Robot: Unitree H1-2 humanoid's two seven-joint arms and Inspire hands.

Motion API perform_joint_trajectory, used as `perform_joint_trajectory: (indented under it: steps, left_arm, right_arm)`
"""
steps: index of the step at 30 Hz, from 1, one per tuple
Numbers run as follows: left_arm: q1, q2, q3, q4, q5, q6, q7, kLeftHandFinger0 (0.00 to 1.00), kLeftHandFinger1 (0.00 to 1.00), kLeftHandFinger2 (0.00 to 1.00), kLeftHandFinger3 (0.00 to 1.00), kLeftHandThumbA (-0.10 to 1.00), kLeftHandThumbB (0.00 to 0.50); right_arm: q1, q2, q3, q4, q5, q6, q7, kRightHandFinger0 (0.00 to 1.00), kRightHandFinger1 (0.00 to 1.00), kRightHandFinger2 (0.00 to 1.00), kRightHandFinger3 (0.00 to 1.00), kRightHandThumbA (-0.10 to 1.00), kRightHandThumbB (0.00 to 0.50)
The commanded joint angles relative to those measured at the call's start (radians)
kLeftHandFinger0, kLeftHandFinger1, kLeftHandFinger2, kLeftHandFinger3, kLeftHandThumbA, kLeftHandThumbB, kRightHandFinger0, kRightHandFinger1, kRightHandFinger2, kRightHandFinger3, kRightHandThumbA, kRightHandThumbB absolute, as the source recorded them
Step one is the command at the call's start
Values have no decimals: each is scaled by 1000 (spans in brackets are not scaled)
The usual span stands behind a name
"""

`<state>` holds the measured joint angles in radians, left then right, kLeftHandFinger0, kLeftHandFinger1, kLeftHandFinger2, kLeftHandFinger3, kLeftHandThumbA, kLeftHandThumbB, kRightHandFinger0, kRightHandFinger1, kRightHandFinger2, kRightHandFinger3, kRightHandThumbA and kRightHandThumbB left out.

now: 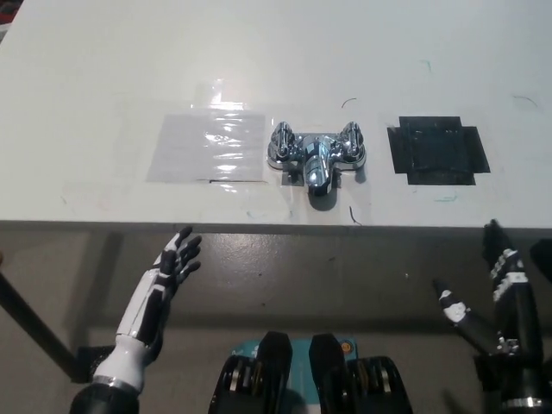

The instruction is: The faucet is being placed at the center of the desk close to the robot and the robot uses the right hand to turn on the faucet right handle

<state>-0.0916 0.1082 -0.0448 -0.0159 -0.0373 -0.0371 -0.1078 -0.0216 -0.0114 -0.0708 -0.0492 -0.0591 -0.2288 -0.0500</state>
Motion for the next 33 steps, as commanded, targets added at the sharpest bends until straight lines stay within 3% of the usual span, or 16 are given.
perform_joint_trajectory:
  steps: [1,4,5,8,10,11,13,14,16,21,23,26,28,33]
  left_arm:
    - [-16,8,-6,-29,2,-14,-17,1000,1000,1000,1000,1000,72]
    - [-23,9,-6,-35,14,-3,-7,1000,1000,1000,1000,1000,88]
    - [-24,9,-6,-34,17,-4,-6,1000,1000,1000,1000,1000,89]
    - [-26,11,-6,-37,19,-2,-7,1000,1000,1000,1000,1000,90]
    - [-24,11,-6,-36,18,-8,-9,1000,1000,1000,1000,1000,90]
    - [-24,12,-7,-33,20,-11,-9,1000,1000,1000,1000,1000,91]
    - [-27,12,-8,-23,20,-18,-10,1000,1000,1000,1000,1000,92]
    - [-28,10,-7,-22,19,-16,-10,1000,1000,1000,1000,1000,93]
    - [-28,6,-12,-22,21,-13,-10,1000,1000,1000,1000,1000,91]
    - [-22,7,-5,-28,20,-1,-4,1000,1000,1000,1000,1000,85]
    - [-21,10,-5,-24,21,-10,-6,1000,1000,1000,1000,1000,70]
    - [-17,12,-8,-16,15,-28,-14,1000,1000,1000,1000,1000,61]
    - [-12,14,-9,-20,20,-28,-14,1000,1000,1000,1000,1000,61]
    - [0,14,-12,-42,22,2,-14,1000,1000,1000,1000,1000,74]
  right_arm:
    - [-19,-1,-21,-92,-10,-45,-31,1000,1000,1000,1000,739,16]
    - [-63,-23,-50,-171,-2,8,-36,1000,1000,1000,1000,743,42]
    - [-83,-37,-60,-194,0,19,-32,1000,1000,1000,1000,735,28]
    - [-154,-85,-88,-285,-4,144,-18,1000,1000,1000,1000,749,66]
    - [-212,-132,-100,-334,-8,262,4,1000,1000,1000,1000,796,71]
    - [-243,-169,-97,-359,-39,336,27,1000,1000,1000,1000,883,60]
    - [-320,-249,-88,-397,-60,501,75,1000,1000,1000,1000,983,115]
    - [-376,-293,-81,-407,-46,591,102,1000,1000,1000,1000,1000,151]
    - [-479,-374,-58,-392,-75,694,184,1000,1000,1000,1000,1000,173]
    - [-748,-480,27,-192,-73,699,359,1000,1000,1000,1000,969,209]
    - [-853,-506,74,-90,-90,699,439,1000,1000,1000,1000,956,193]
    - [-958,-526,139,6,-157,699,522,1000,1000,1000,1000,985,195]
    - [-1049,-523,197,98,-232,699,588,1000,1000,1000,1000,1000,232]
    - [-1201,-517,342,262,-302,699,655,1000,1000,1000,1000,1000,259]
